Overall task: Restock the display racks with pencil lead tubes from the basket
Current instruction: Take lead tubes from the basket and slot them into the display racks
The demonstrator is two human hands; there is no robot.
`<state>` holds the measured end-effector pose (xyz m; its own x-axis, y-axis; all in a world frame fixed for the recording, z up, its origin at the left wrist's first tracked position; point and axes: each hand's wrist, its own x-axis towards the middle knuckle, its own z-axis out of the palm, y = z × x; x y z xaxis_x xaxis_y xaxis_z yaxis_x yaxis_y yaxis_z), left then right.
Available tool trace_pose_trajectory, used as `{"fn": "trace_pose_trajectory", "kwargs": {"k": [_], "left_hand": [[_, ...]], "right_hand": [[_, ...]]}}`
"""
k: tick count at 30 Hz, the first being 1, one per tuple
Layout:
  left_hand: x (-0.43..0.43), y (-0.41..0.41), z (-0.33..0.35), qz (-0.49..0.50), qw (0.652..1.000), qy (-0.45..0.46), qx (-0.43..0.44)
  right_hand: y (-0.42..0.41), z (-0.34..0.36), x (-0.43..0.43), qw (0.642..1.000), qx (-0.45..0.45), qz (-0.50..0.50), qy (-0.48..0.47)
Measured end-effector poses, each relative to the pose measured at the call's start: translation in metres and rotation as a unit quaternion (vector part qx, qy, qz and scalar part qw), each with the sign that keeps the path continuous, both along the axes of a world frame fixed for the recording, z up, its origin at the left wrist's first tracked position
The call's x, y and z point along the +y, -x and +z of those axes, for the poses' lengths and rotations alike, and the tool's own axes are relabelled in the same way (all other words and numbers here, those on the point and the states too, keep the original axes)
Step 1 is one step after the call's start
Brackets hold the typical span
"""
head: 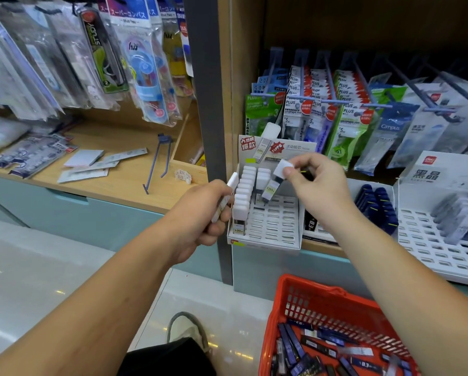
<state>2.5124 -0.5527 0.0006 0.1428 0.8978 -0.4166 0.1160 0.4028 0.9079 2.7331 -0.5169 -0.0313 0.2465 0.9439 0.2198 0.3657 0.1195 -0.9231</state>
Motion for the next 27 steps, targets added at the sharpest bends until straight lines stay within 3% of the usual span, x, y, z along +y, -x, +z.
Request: {"fn": "trace_pose_trajectory", "kwargs": {"k": [4, 13, 19, 27], "left_hand": [[-0.003, 0.0, -0.002, -0.03, 0.999, -0.039, 0.0], [-0.005, 0.004, -0.004, -0.032, 0.983, -0.114, 0.144], [-0.003, 0.0, -0.007, -0.071, 0.98, -0.13, 0.132], [-0.004, 0.001, -0.009, -0.129, 0.977, -0.112, 0.127]], "right_hand": [[0.006, -0.019, 0.0, 0.997, -0.077, 0.029, -0.003], [0.01, -0.025, 0.003, 0.996, -0.07, 0.049, -0.003], [0.021, -0.023, 0.001, 0.995, -0.075, 0.061, -0.002], [0.019, -0.029, -0.001, 0.977, -0.211, 0.014, -0.004]]}}
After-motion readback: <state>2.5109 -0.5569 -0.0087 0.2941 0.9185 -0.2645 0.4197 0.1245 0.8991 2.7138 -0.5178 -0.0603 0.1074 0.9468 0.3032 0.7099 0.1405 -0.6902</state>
